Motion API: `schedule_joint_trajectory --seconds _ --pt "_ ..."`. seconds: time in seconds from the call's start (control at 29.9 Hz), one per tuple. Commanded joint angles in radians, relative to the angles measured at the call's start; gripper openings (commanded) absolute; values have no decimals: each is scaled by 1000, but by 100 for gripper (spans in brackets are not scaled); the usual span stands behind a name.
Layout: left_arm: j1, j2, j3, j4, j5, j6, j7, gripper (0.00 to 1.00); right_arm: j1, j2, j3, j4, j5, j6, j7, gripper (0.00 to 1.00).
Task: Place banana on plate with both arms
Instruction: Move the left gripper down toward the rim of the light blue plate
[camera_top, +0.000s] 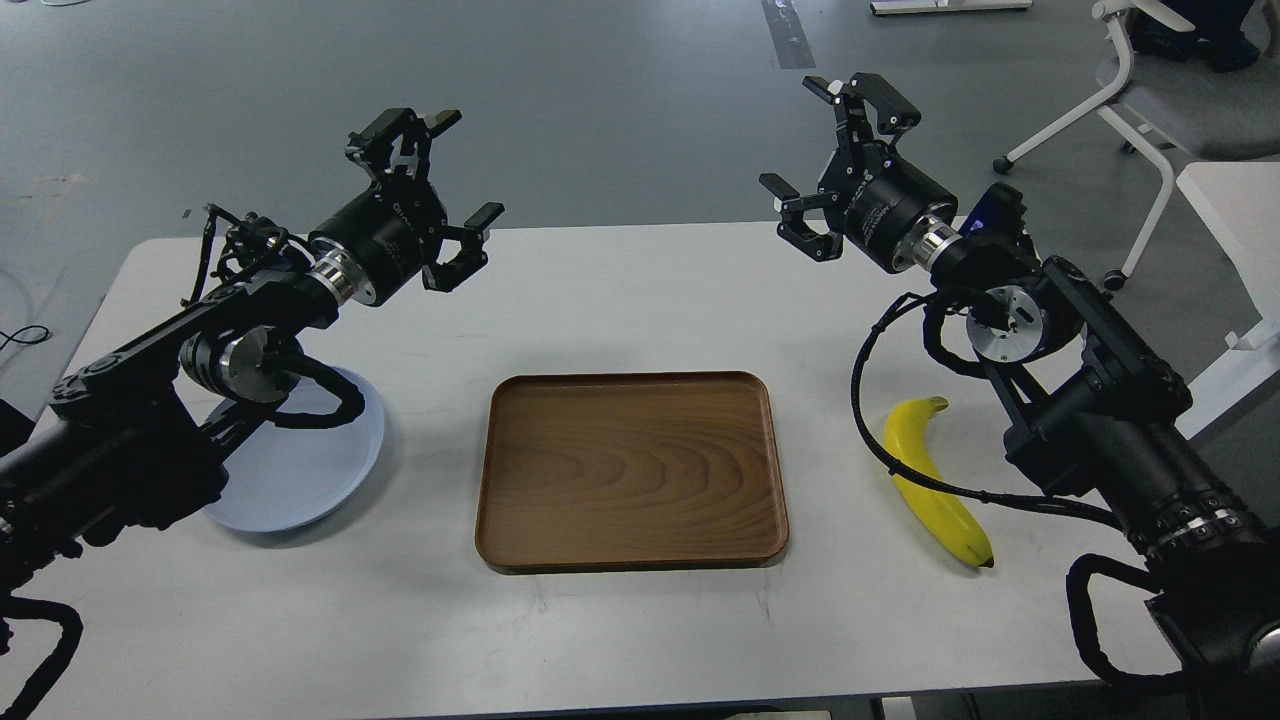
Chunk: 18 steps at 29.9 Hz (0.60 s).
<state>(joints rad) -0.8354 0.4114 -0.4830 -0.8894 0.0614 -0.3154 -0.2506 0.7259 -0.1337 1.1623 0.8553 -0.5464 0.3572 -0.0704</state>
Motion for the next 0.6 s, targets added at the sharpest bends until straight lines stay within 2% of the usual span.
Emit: schedule_joint_trajectory --seconds 0.0,0.4,0.57 --pt "21 13 -9 -14 2 -28 -6 99 0 2 2 -13 0 -3 0 100" --pt "58 26 -9 -11 -3 -19 7 99 4 2 5 -16 0 -4 0 100" --pt "65 43 -9 -11 -3 -19 34 99 4 2 4 -18 0 -4 0 100"
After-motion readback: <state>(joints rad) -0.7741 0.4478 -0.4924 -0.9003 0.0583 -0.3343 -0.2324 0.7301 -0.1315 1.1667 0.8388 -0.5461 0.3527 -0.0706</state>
